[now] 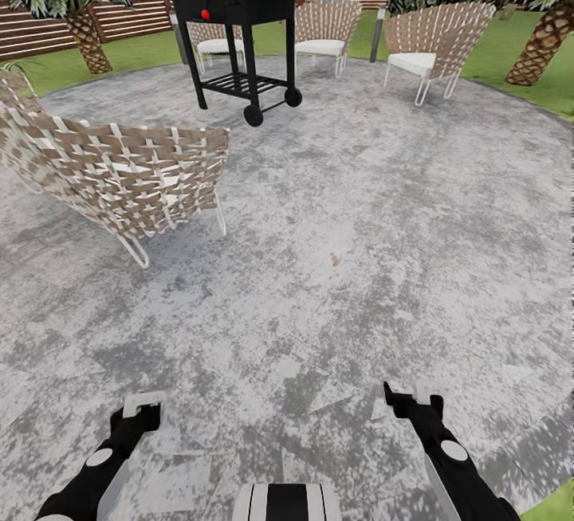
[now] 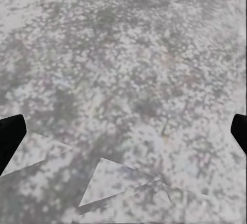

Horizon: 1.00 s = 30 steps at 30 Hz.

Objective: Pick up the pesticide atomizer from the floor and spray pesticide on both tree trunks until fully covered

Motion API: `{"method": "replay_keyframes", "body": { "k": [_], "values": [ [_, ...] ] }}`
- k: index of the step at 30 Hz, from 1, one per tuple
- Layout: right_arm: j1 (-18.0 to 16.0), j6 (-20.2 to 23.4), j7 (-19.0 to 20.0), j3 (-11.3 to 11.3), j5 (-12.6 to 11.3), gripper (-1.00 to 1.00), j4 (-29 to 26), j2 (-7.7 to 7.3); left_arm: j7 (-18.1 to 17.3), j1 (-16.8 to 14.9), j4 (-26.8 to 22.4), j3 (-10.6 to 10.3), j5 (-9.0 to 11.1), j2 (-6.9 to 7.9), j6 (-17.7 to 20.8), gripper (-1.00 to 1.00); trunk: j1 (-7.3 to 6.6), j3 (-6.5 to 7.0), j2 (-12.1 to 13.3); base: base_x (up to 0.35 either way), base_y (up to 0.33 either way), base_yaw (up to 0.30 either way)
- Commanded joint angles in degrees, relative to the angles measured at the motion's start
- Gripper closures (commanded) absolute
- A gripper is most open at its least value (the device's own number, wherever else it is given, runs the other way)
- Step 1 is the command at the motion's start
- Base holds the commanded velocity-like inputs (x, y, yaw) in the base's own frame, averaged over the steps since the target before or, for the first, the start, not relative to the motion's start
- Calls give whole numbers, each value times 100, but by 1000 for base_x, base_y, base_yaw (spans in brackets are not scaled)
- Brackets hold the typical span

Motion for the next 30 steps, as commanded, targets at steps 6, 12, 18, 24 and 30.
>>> {"method": "replay_keyframes", "body": {
  "k": [6,12,18,24,30],
  "values": [
    [41,-394,-421,4,-2,-100,235,-29,-26,248,-15,15,-3,114,-30,100,-16,183,7,0,0,-111],
    [442,-1641,-547,10,-5,-100,933,-32,-11,530,-37,19,6,93,-224,100,-32,369,15,0,0,-112],
    [718,-2708,-550,23,-11,-100,1975,-7,38,1034,19,35,154,87,-575,100,-47,555,23,0,0,-104],
    [734,-3386,-542,37,-37,-100,2397,35,65,1171,43,37,348,86,-793,100,-121,728,148,0,0,-52],
    [734,-3400,-548,37,-23,-100,2451,36,57,1175,37,31,355,78,-804,100,-252,888,388,0,0,-25]
  ]
}}
